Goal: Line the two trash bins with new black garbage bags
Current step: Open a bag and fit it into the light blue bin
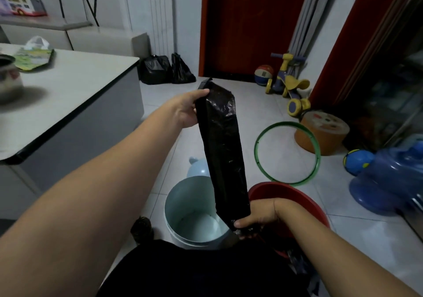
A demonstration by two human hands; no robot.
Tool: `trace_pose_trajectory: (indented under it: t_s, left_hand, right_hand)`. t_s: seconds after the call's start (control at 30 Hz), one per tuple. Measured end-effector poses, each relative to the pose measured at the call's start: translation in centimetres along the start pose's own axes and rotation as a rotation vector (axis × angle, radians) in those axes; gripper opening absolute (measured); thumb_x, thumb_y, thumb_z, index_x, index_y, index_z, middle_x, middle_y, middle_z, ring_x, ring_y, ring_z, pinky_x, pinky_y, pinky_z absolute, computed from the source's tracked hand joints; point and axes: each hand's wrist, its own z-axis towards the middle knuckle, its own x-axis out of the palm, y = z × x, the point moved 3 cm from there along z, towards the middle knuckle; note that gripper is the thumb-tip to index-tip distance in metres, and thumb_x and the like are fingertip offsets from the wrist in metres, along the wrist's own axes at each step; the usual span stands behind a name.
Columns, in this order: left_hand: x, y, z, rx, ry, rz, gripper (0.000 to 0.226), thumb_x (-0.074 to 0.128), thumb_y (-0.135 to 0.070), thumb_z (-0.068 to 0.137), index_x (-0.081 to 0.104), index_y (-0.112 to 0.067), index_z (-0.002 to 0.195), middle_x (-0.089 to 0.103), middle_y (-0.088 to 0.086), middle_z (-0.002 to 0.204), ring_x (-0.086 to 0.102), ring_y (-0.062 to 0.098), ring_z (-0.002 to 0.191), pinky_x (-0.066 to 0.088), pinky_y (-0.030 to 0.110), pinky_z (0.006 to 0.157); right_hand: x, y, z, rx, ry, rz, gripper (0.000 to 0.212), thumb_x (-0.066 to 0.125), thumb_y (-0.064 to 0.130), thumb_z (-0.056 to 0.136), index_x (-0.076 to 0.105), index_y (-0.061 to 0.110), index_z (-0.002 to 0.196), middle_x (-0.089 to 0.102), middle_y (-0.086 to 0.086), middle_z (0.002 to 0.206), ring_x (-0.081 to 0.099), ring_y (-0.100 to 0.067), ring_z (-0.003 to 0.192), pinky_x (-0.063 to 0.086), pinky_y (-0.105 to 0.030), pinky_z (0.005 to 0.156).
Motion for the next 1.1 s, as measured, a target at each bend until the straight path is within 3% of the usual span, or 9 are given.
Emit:
trace_pose_trajectory:
  t_s: [0.13,0.27,0.47,0.57,0.7,0.77,0.9,0.97,1.1]
  left_hand:
    - [0.0,-0.7,0.2,0.046,0.008,0.015,0.009,0.064,-0.018,0.088,0.064,-0.009,0.087,0.065,0.004,0.084,0.064,0.019,0.080,0.054,0.031,0.067]
    - [-0.6,-1.7,0.5,0.098,-0.040,0.043,0.011,0.064,-0.021,0.088,0.063,-0.011,0.088,0.065,0.003,0.086,0.063,0.018,0.086,0.051,0.028,0.065]
    - [-0.8,-3.9,-0.2,0.176,-0.103,0.037,0.016,0.070,-0.020,0.084,0.064,-0.009,0.094,0.067,0.005,0.091,0.067,0.020,0.084,0.055,0.028,0.053]
    - [-0.6,-5.5,-0.5,0.222,-0.121,0.012,0.015,0.069,-0.020,0.085,0.063,-0.011,0.096,0.066,0.003,0.087,0.066,0.018,0.075,0.053,0.025,0.046]
    - [-0.8,-7.2,-0.7,0.281,-0.132,0.069,0.009,0.066,-0.022,0.088,0.061,-0.014,0.089,0.061,-0.003,0.078,0.057,0.011,0.064,0.052,0.022,0.054]
    - [-0.6,-7.6,-0.8,0.308,-0.126,0.066,0.007,0.066,-0.020,0.087,0.062,-0.015,0.090,0.063,-0.002,0.079,0.060,0.011,0.067,0.053,0.022,0.058]
    - [-0.3,-7.5,-0.6,0.343,-0.069,0.066,0.015,0.062,-0.014,0.090,0.065,-0.012,0.105,0.065,0.002,0.087,0.062,0.014,0.080,0.055,0.028,0.079]
    - [-0.2,-7.1,-0.7,0.356,-0.042,0.081,0.025,0.060,-0.013,0.091,0.064,-0.010,0.116,0.066,0.001,0.090,0.061,0.012,0.080,0.056,0.025,0.073]
    - [-0.1,-5.8,-1.7,0.387,-0.020,0.037,0.034,0.060,-0.009,0.090,0.061,-0.010,0.124,0.068,0.004,0.101,0.064,0.014,0.087,0.054,0.022,0.065]
  right_hand:
    - [0.3,-0.8,1.0,0.063,-0.017,-0.054,0.030,0.060,0.036,0.090,0.066,0.010,0.104,0.066,0.004,0.084,0.062,-0.011,0.077,0.051,-0.014,0.066]
    - [0.8,-1.9,2.0,0.095,-0.059,-0.011,0.022,0.063,0.033,0.089,0.063,0.014,0.099,0.062,0.004,0.079,0.060,-0.007,0.067,0.051,-0.013,0.055]
    - [0.8,-1.8,2.0,0.077,-0.085,-0.008,0.020,0.063,0.037,0.089,0.066,0.017,0.091,0.064,0.008,0.076,0.060,-0.005,0.064,0.049,-0.012,0.056]
    - [0.5,-1.8,2.3,0.077,-0.100,-0.025,0.026,0.065,0.036,0.087,0.068,0.013,0.099,0.065,0.007,0.077,0.061,-0.005,0.065,0.050,-0.012,0.055]
    - [0.5,-2.3,2.7,0.102,-0.087,0.011,0.035,0.067,0.036,0.085,0.066,0.008,0.107,0.064,0.000,0.084,0.062,-0.011,0.072,0.052,-0.015,0.056]
    - [0.5,-2.5,2.8,0.104,-0.080,0.013,0.027,0.068,0.036,0.085,0.067,0.012,0.099,0.063,0.000,0.083,0.061,-0.010,0.071,0.052,-0.015,0.055]
    - [0.5,-2.6,2.7,0.134,-0.095,-0.025,0.035,0.070,0.035,0.083,0.066,0.010,0.107,0.065,0.003,0.082,0.062,-0.007,0.068,0.052,-0.016,0.055]
    - [0.2,-2.3,2.0,0.143,-0.103,-0.059,0.025,0.071,0.033,0.082,0.066,0.015,0.098,0.065,0.006,0.077,0.062,-0.005,0.065,0.050,-0.015,0.056]
    - [-2.7,1.0,-1.4,0.000,-0.237,-0.116,0.045,0.071,0.026,0.082,0.058,0.009,0.122,0.065,-0.001,0.100,0.059,-0.009,0.080,0.045,-0.020,0.070]
